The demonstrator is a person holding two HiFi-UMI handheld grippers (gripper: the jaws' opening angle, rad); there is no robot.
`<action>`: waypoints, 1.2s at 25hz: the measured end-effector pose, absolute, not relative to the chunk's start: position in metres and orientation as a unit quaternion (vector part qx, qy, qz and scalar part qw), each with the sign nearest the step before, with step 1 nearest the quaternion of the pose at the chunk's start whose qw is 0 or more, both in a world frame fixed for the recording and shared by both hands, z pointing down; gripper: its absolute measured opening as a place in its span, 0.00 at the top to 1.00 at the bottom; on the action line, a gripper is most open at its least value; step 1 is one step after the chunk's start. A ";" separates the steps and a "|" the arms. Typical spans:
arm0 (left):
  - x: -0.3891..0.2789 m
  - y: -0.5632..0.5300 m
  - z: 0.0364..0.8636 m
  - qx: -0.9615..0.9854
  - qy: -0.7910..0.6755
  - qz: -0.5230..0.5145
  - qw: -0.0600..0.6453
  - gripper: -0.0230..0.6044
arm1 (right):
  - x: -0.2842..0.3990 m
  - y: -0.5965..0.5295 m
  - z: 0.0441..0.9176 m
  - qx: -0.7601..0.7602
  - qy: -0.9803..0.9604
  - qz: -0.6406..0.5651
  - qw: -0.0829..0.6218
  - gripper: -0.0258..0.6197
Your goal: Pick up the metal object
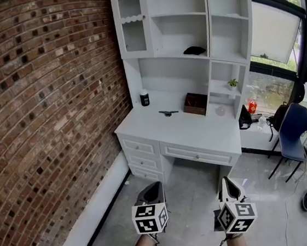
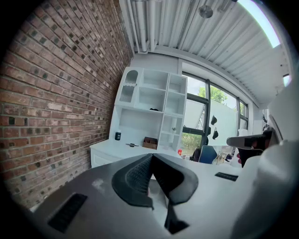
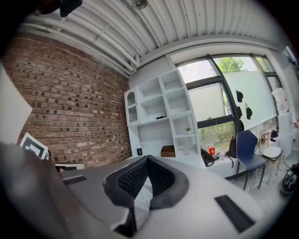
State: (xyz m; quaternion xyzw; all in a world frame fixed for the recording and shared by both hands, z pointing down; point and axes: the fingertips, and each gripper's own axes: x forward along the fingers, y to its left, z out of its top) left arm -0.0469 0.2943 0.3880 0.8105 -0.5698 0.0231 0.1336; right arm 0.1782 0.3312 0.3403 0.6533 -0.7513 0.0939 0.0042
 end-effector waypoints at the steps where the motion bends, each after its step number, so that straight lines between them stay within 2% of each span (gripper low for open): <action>1: -0.047 0.294 0.388 0.810 -0.571 0.023 0.134 0.96 | 0.179 0.331 0.340 0.652 -0.752 0.093 0.006 0.96; 21: -0.074 0.295 0.387 0.793 -0.594 0.014 0.135 0.96 | 0.155 0.320 0.341 0.624 -0.777 0.086 0.013 0.96; 23: -0.080 0.294 0.387 0.790 -0.598 0.012 0.136 0.96 | 0.151 0.319 0.340 0.618 -0.781 0.088 0.012 0.90; 30: -0.093 0.287 0.385 0.788 -0.601 0.008 0.135 0.96 | 0.142 0.315 0.335 0.615 -0.784 0.086 0.007 0.87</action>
